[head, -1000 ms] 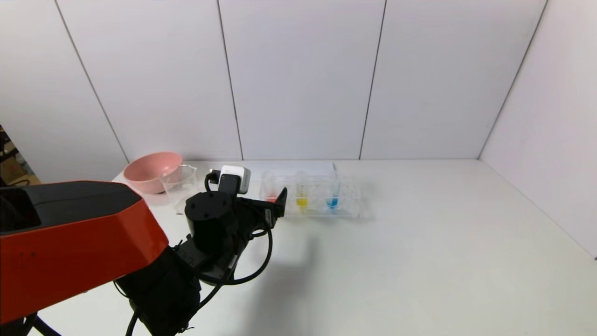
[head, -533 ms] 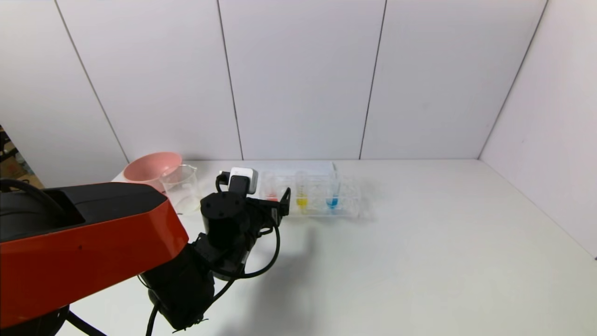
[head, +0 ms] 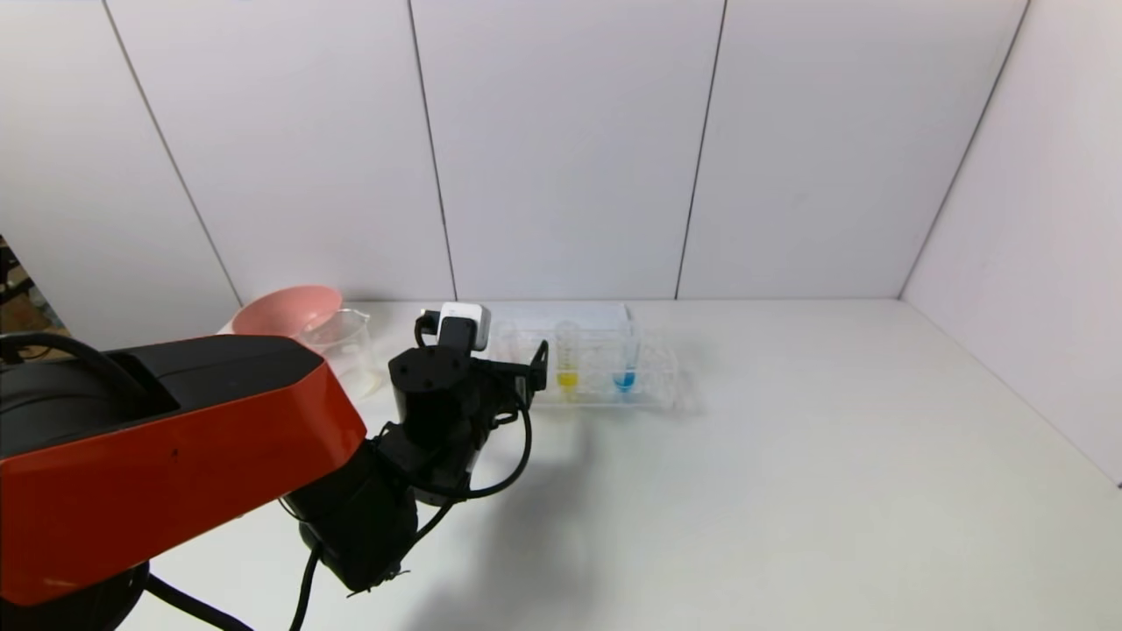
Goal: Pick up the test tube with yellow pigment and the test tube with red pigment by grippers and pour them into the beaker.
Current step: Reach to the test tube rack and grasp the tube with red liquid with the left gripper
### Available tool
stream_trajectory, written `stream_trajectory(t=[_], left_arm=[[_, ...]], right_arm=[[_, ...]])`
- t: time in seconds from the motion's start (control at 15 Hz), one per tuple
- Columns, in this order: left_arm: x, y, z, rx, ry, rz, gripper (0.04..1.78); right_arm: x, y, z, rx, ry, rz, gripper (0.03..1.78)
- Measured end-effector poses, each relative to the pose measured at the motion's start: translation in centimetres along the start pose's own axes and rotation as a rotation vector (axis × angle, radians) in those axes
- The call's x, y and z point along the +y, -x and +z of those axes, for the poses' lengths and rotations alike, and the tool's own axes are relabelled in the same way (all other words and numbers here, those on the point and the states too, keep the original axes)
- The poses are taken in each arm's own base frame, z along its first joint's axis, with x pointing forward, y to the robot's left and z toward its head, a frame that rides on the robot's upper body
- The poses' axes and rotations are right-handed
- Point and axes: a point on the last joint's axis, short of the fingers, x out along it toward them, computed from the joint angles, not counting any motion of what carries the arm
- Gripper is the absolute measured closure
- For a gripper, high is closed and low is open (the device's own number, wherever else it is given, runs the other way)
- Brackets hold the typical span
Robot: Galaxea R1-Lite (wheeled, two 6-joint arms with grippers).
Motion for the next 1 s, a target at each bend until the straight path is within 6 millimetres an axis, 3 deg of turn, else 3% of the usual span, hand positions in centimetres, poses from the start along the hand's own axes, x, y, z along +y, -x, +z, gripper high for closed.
stream_trajectory(t=[1.0], left_arm=[[0.2, -1.5, -0.7, 0.006, -0.005, 0.013, 0.06]], right_arm=[[0.0, 0.0, 0.0, 0.000, 0.000, 0.000, 0.11]])
